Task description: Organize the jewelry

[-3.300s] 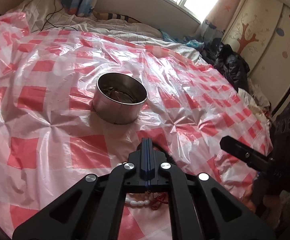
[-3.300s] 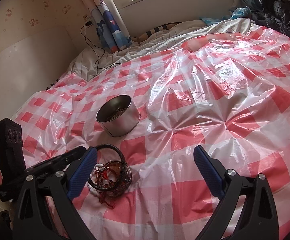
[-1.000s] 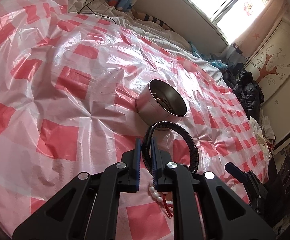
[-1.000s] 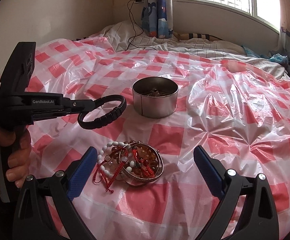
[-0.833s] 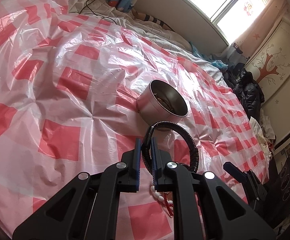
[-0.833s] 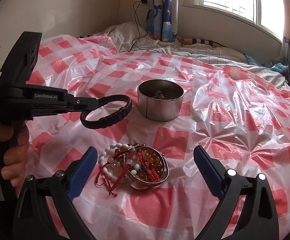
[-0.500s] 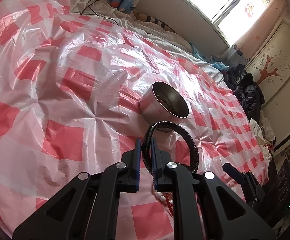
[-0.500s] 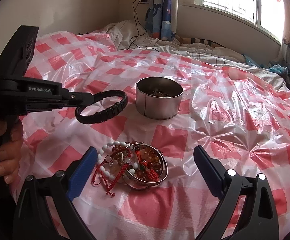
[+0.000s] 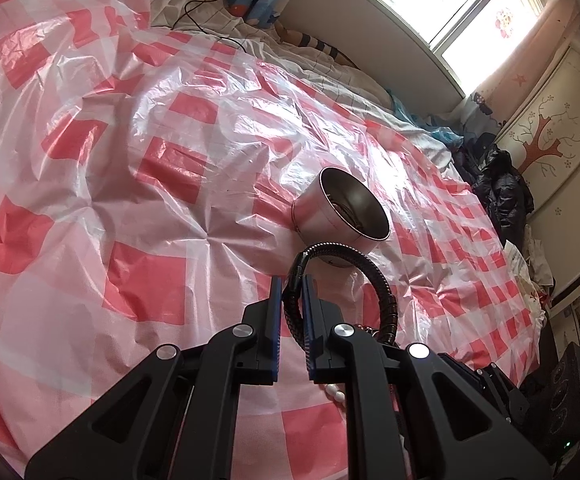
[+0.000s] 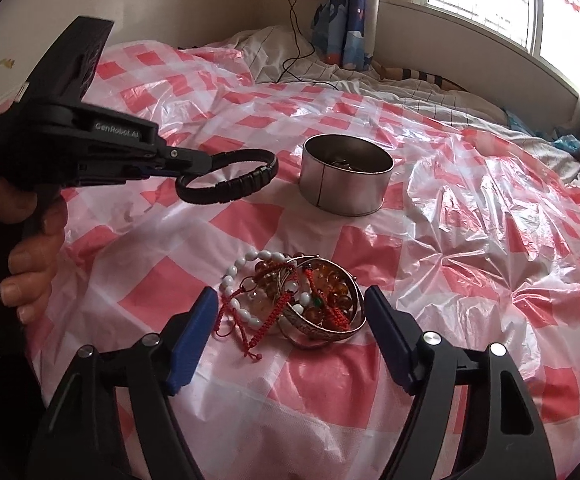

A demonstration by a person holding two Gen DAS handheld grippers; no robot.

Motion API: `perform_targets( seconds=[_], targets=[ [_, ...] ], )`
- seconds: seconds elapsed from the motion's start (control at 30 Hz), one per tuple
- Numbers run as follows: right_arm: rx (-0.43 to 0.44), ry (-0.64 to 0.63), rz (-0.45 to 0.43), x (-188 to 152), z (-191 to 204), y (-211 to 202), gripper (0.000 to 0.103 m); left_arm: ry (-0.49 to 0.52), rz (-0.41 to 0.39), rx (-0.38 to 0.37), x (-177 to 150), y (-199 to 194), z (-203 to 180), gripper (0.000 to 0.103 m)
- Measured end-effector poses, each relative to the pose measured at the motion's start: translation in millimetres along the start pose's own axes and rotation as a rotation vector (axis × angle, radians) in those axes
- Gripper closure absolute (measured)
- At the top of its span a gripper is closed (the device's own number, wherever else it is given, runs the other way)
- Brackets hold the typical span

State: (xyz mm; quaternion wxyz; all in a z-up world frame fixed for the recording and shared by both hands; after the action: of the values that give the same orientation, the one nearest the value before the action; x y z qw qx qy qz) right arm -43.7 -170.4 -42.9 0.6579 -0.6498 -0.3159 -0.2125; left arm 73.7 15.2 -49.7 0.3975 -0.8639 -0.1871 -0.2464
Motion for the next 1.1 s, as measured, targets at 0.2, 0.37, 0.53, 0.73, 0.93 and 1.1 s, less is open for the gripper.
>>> perform_targets(
  seconds=[0.2,0.37,0.53,0.73,0.93,1.1],
  targets=[
    [0.037,0.046,0.039,4.5,-7.1,15.8,0.061,-0.002,0.002,0.001,-0.5,0.5,-0.2,0.094],
    [0.027,0.028,0.070,2.0,-2.9,24.8,0.073,-0.001,0.003,0.000,-0.2,0.7,-0.1,0.094],
    [0.026,0.016,0.055,2.3,-0.3,22.5,0.092,-0.002,0.003,0.000,-0.4,1.2,-0.2,0.094],
    [0.074,0.100,0.005,7.2,-16.0,9.9,0.098,-0.001,0.003,-0.001,-0.2,1.3,-0.2,0.094],
    [0.217,0.306,-0.023,11.8,-50.4,2.8,0.098,0.000,0.002,-0.001,0.0,1.2,0.1,0.094],
    [0.289,0.406,-0.070,23.7,-70.1,-9.0,0.098,0.008,-0.013,-0.008,2.1,-0.7,-4.5,0.094]
  ],
)
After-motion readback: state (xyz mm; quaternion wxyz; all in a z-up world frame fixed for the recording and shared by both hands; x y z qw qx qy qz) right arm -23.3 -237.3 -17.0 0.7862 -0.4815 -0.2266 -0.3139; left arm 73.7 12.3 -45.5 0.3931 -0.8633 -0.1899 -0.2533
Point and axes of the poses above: each gripper's, at about its wrist camera, not at the fingertips, and y roughly the way its jaws point, z to its left, x to its top, the point moved 1 cm from there along y, roughly the way its jaws point, and after that the axes turned 5 degrees about -x, right-handed, at the moved point
